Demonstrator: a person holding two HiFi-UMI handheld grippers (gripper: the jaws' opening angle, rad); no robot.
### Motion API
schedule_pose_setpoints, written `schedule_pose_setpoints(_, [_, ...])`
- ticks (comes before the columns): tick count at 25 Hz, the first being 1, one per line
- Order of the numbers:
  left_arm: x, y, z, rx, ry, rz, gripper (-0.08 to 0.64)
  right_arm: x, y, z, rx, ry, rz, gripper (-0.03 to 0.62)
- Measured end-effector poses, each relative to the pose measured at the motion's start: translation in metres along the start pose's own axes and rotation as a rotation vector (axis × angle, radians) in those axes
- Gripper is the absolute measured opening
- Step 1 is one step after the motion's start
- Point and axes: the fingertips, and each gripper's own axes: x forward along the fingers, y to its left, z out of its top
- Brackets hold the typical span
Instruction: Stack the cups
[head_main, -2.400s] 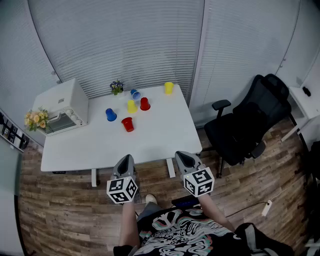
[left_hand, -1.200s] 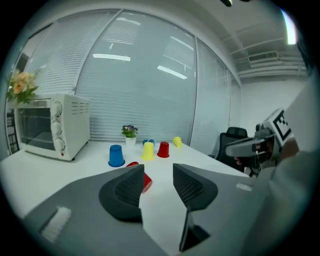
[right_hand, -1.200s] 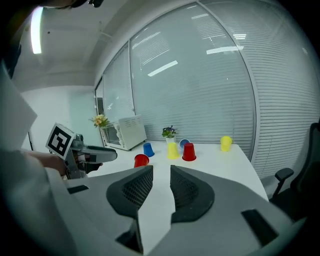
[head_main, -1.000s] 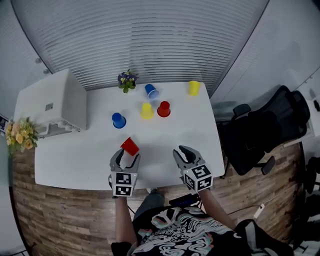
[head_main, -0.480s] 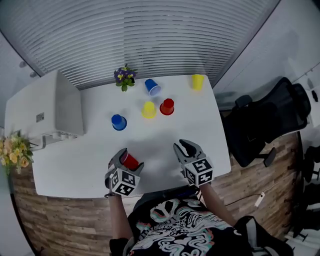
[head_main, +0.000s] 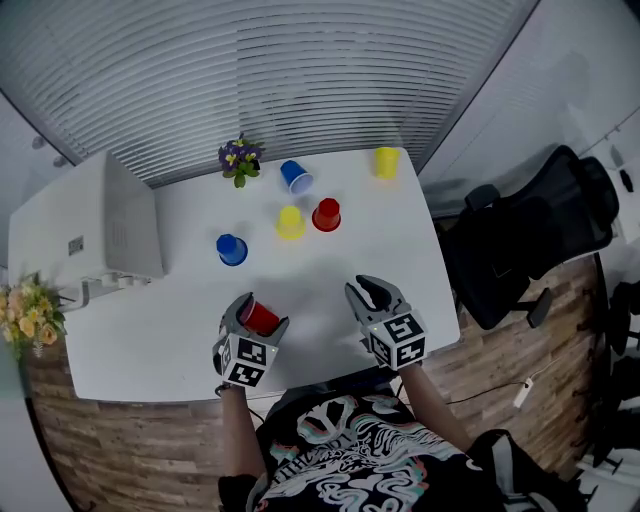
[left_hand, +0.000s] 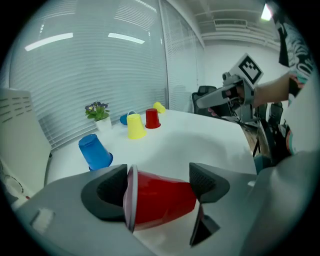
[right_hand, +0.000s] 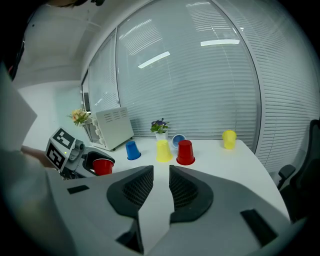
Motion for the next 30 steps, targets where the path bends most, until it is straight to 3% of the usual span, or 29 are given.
schedule_pose_setpoints(5, [-0.001, 0.019, 0.025, -0.234, -0.130, 0.002, 0.385, 0.008, -0.005, -0.001, -0.007, 0.000, 0.038, 0.091])
schedule_pose_setpoints(11, [-0.003, 0.040, 0.047, -0.428, -0.258, -0.006, 0.385, 0.023, -0.001, 0.008, -0.035, -0.011, 0.104, 0.111])
schedule_pose_setpoints(19, [0.010, 0.039, 0.070, -0.631, -0.375, -0.095, 0.383, 0.031, 0.045, 0.004, -0.172, -0.006, 0.271, 0.161])
schedule_pose_setpoints(23, [0.017, 0.036, 0.082, -0.778, -0.456, -0.152, 0.383, 0.032, 0.065, 0.007, -0.245, -0.039, 0.333, 0.177])
schedule_pose_setpoints(30, [0.020, 0.025, 0.100, -0.947, -0.569, -0.275, 0.383, 0.043, 0.080, 0.009, -0.212, -0.047, 0.377, 0.255])
